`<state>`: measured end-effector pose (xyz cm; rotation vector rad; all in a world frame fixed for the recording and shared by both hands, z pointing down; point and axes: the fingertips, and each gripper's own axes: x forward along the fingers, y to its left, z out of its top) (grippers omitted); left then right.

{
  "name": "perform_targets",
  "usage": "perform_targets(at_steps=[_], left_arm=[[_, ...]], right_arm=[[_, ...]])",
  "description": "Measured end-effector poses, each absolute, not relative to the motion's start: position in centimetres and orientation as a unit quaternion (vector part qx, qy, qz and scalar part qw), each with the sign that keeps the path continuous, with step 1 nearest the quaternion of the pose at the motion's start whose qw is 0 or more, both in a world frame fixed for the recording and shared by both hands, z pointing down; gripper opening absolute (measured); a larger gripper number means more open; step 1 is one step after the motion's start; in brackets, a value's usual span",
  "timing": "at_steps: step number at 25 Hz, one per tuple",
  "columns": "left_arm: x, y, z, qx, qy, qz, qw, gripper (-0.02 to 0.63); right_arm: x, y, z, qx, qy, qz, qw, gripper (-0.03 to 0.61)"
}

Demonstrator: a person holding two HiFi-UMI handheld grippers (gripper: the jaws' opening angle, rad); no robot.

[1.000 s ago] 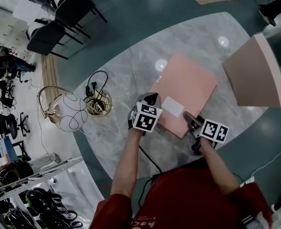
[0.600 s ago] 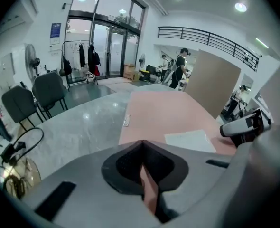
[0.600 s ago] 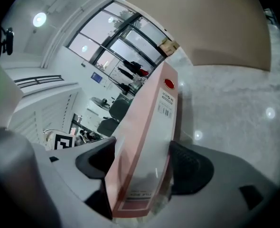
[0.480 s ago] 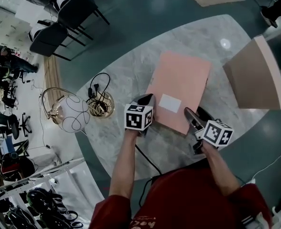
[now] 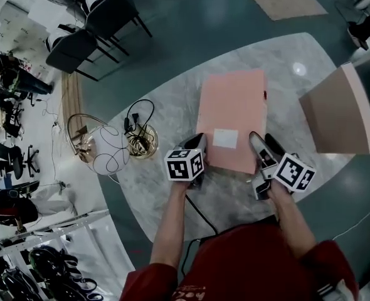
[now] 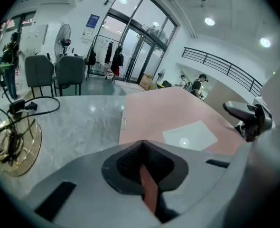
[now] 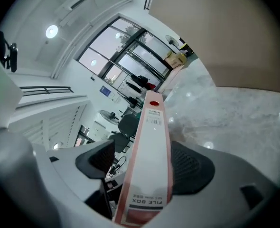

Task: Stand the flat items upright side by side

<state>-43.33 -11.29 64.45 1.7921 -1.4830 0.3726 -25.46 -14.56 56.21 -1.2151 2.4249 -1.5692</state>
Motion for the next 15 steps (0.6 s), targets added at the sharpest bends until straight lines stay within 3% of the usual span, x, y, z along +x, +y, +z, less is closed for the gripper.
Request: perform_targets(at_steps=[4,10,15], left_arm=[[-43.6,-11.1,63.9,0.702,-0.590,0.137,0.375,0.005],[-43.7,-11.1,63.7,0.703,-0.594,0.133,0.368,0.005],[-43.8,-11.1,63.5,0.698,-0.601,0.136,0.365,0.005]], right_arm=[[-26.7,-15.2,56.0,-0.368,0.766,-0.526,-0.031,0.337],[-30.9,-14.2,58.3,-0.271,0.763,-0.562,-0.171,0.325],[-31.0,-14.1,58.7,-0.247,0.758,-0.567,-0.208,0.286]])
